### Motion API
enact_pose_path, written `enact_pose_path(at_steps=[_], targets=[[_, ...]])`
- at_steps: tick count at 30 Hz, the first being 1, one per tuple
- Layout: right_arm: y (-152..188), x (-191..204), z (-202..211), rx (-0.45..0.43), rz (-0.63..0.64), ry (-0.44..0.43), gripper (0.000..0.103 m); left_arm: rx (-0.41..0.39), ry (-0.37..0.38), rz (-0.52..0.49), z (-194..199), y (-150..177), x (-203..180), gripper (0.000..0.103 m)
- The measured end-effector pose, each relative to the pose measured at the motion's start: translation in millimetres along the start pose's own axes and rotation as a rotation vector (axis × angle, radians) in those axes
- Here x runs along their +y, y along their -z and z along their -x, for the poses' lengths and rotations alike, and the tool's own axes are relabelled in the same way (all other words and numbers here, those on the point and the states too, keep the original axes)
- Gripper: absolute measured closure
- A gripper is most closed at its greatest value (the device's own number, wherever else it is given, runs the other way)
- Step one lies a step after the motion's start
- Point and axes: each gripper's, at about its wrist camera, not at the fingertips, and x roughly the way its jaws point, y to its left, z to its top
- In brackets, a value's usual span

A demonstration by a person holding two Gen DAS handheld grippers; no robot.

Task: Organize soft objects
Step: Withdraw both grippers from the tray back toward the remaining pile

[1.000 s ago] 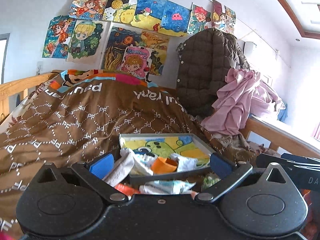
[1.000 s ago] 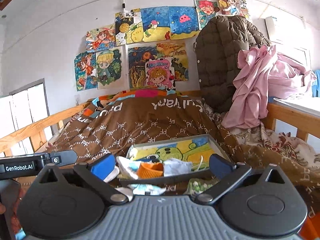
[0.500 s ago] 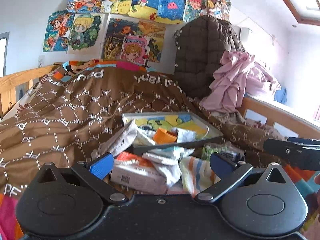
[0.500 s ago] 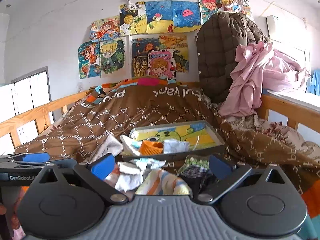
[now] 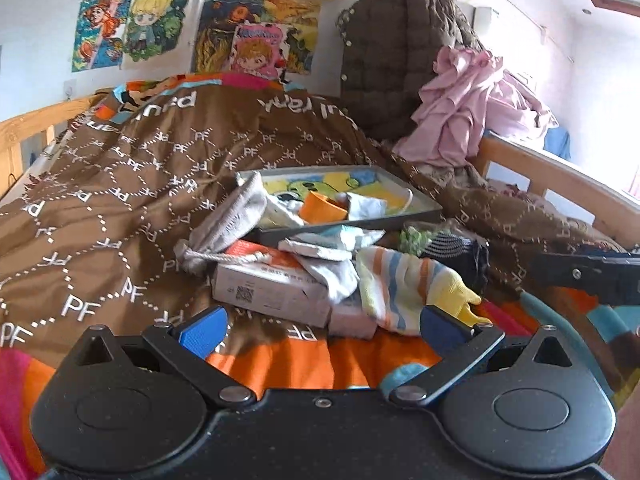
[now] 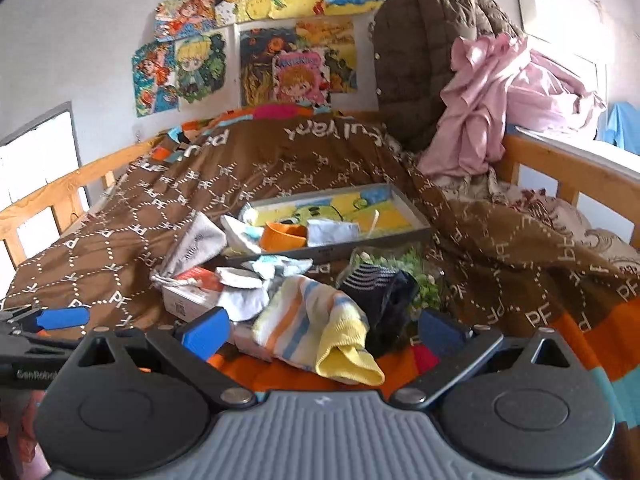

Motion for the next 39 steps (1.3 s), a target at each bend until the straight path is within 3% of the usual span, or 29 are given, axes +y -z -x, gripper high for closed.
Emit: enact_pose_path(at_steps=[21,32,39], targets=[[2,-19,-25,0.130,-0.098,0.066,0.000,0.090,0.121,-0.010,-23,12,-21,0.001],[0,-32,-38,0.181,-0.172,0.068,0.000,0.070,0.118,-0.037,-40,8,-31,0.001],[-8,-50,-62,0.233,-0.208,0.060,0.000,0.045,0.182,-0.030,-69,1,-46,0.001]])
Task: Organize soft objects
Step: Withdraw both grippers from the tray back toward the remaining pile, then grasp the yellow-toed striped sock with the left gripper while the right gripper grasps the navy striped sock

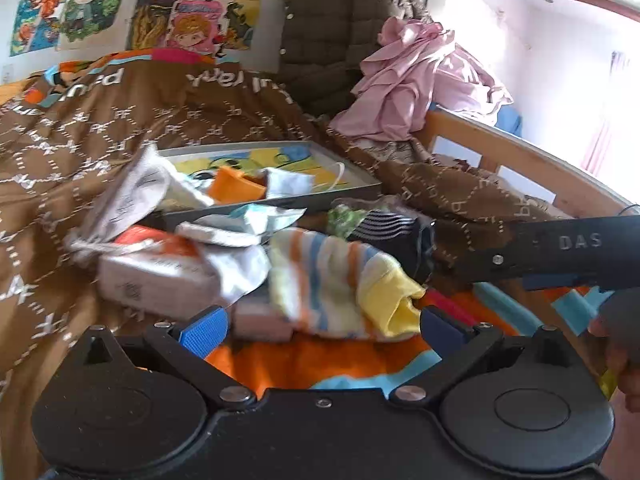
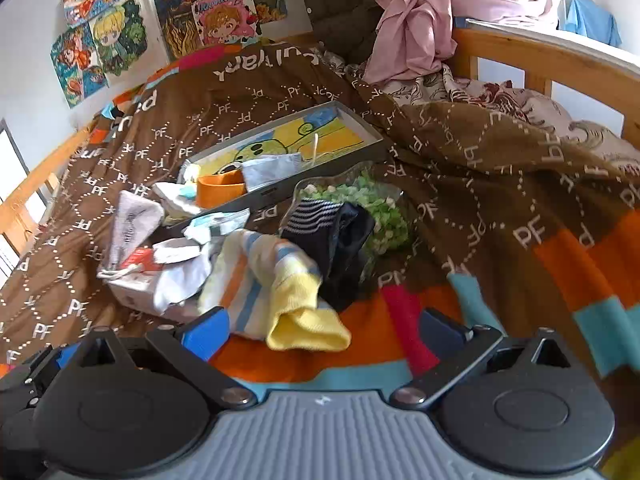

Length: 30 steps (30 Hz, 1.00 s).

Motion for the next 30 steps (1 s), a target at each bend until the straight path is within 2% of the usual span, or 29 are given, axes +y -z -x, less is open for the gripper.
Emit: enact_pose_path(at_steps=[8,19,25,30], targets=[[-31,-16,-38,0.015,0.046,0.018,0.000,-0.008,0.075,-0.049,-44,-3,-17,0.001],[-47,-30,-89,0.057,-0.044,-0.034,0.000,0.022,0.158,0.063,-97,-11,-16,0.001],[-50,-41,-105,0.097,-0.155,-0.056,0.000,0.057,0.184,0.067,-112,-13,-21,0.011],[-51,-41,-112,0.096,-0.169,-0.059,0.001,0.097,0.181,0.044,-120,-8,-24,0.020]])
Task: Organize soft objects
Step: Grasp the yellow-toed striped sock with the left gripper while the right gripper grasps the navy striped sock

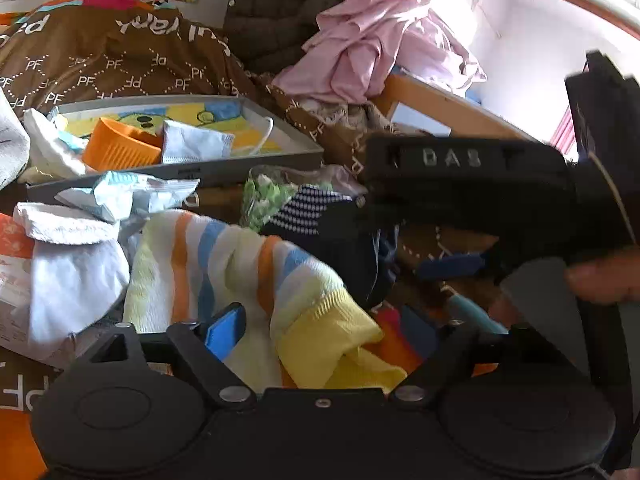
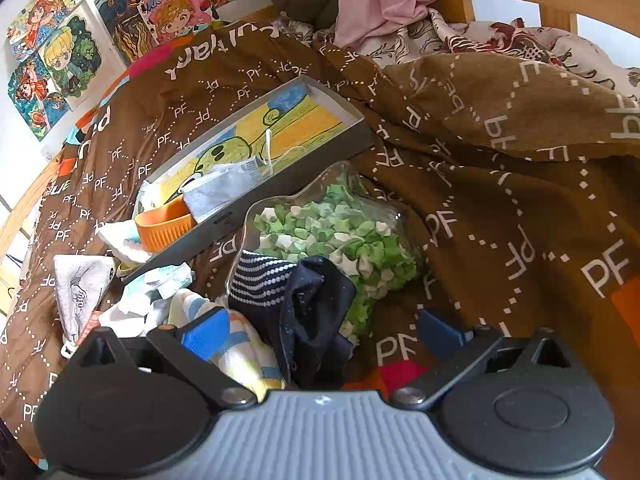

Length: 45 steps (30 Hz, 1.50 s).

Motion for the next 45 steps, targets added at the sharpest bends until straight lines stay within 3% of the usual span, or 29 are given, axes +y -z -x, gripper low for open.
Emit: enact_pose_path(at_steps=[6,9,13,18,22,36,40,45], targets=[[1,4,-8,0.022,-0.003,-0.016,0.008,0.017,-0.004,0.012,-4,4,6,0.032],[1,5,-12,0.039,-0.021,-0.041,0.016,0.020,-0.003,0.019,-4,3,10,0.038],[2,5,-13,0.042,-0.024,-0.040,0.032,0.038,-0.005,0.032,-7,1,13,0.056],[3,7,-7,0.037,-0.011,-0.057,0.042,0.044,0.031,0.097,-4,3,21,0.064],[2,4,-5,0.030,-0.026,-0.051,0.052,0.042,0.020,0.102,-2,2,22,0.087],[3,-10,1,0.067,-0.123,-0.090,0.077,-0.003,-0.006,0.161,30,6,25,0.092],[7,-13,3,0.095,-0.154,-0.128,0.092,-0.028,-0.011,0.153,47,7,20,0.093],[15,-2,22,0.046,-0.064,-0.115,0.097,-0.079,-0.056,0.098,79,3,5,0.094]])
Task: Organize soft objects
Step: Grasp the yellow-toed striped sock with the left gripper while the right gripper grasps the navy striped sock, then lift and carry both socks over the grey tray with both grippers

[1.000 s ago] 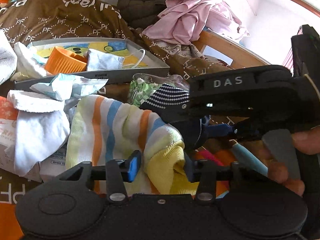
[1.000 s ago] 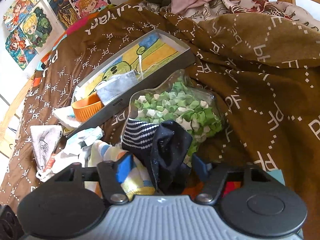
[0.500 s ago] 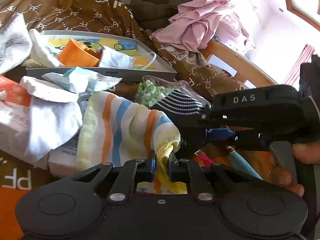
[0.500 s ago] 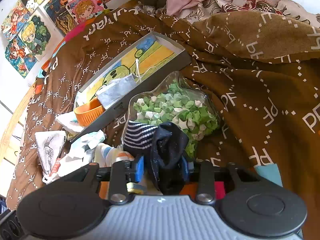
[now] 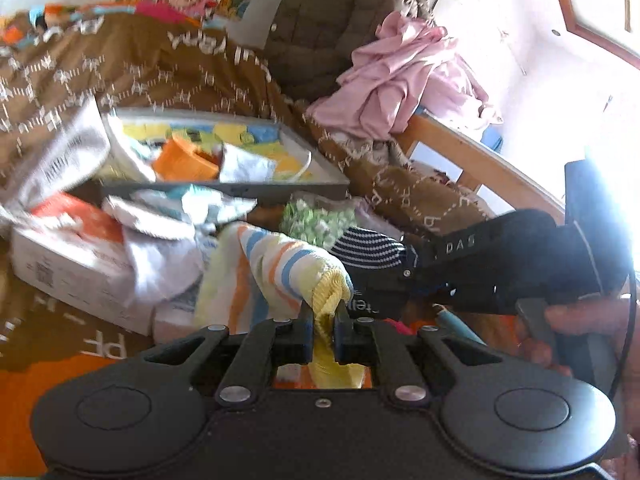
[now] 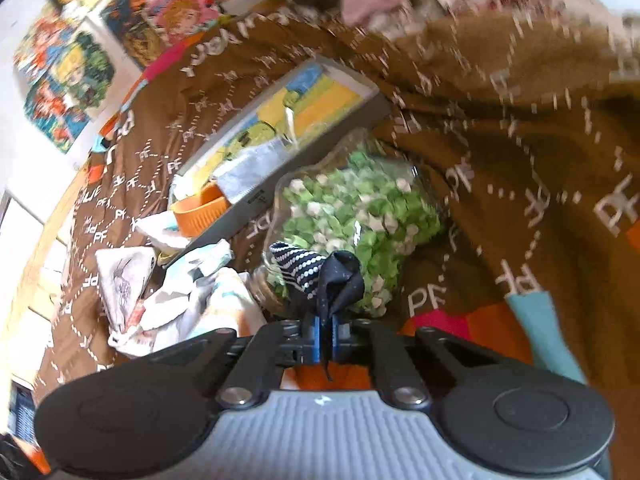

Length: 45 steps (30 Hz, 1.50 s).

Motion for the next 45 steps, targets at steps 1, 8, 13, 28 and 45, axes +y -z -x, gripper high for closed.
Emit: enact_pose_path(at_steps=[1,8,13,28,45], targets=[[2,3,6,-0.021,0.028,0.007,0.097,-0.006,-0.011,-0.008,6,-2,-3,0.094],[30,22,62,-0.160,0.163,-0.034,0.098,0.012,-0.083,-0.132,54,-11,-33,0.095],[57,30,104,-0.230,0.193,-0.059,0.098,-0.009,-0.074,-0.136,97,-12,-49,0.094],[82,52,213,-0.345,0.362,-0.114,0.098,-0.022,-0.054,-0.184,174,-64,-105,0.094],[-16,67,141,-0.341,0.414,-0.170,0.097,-0.012,-0.197,-0.190,89,-141,-82,0.094]])
